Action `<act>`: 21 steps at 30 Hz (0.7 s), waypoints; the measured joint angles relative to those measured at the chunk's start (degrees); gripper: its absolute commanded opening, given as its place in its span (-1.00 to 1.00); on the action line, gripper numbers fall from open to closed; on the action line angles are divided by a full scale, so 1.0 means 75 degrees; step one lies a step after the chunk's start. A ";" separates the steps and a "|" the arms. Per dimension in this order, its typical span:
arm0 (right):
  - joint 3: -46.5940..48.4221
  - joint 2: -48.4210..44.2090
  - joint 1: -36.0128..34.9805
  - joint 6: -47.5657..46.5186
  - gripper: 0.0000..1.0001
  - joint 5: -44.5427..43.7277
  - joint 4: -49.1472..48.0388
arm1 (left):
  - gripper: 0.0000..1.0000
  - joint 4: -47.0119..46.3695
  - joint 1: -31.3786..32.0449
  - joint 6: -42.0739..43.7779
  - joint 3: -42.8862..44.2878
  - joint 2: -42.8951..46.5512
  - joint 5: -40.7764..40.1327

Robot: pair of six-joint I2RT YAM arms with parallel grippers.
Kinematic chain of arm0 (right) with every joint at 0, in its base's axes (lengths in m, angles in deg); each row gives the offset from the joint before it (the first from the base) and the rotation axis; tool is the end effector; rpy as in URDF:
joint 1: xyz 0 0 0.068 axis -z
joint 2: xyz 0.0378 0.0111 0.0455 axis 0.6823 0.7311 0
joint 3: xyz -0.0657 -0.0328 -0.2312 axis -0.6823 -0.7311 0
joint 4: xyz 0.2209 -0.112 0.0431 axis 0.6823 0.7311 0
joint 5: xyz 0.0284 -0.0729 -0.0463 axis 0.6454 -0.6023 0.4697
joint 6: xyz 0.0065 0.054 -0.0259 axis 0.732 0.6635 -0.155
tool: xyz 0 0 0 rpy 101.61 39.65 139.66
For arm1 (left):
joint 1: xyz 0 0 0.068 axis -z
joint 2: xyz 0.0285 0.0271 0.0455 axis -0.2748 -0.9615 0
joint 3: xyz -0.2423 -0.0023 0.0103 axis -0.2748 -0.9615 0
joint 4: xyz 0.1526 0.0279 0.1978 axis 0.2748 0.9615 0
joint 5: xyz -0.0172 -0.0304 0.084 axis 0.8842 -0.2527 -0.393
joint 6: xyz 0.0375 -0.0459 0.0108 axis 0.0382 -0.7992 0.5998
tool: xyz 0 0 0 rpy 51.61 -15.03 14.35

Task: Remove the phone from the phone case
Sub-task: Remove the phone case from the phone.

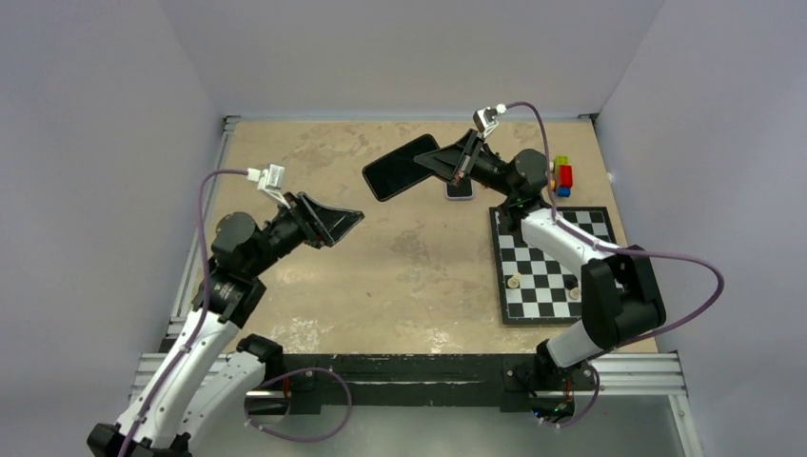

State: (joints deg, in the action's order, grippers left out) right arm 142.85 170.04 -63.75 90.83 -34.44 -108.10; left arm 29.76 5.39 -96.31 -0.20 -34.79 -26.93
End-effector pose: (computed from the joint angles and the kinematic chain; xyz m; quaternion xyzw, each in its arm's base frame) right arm 0.3032 0.1488 0.3094 -0.0136 0.6213 0.7185 0.3123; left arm 0.1591 -0.0805 0.3411 -0.0210 0.6946 -0.5124 0.5045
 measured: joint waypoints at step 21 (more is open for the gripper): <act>-0.0038 0.0335 -0.0356 0.2014 -1.00 -0.0539 -0.2119 | 0.02 -0.4567 0.0006 -0.1746 -0.0699 -0.1871 0.1818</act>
State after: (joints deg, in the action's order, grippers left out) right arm 142.56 172.55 -66.42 105.93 -38.48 -123.99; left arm -4.48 5.44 -109.40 -5.44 -48.82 -13.30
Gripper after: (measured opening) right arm 0.166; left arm 0.548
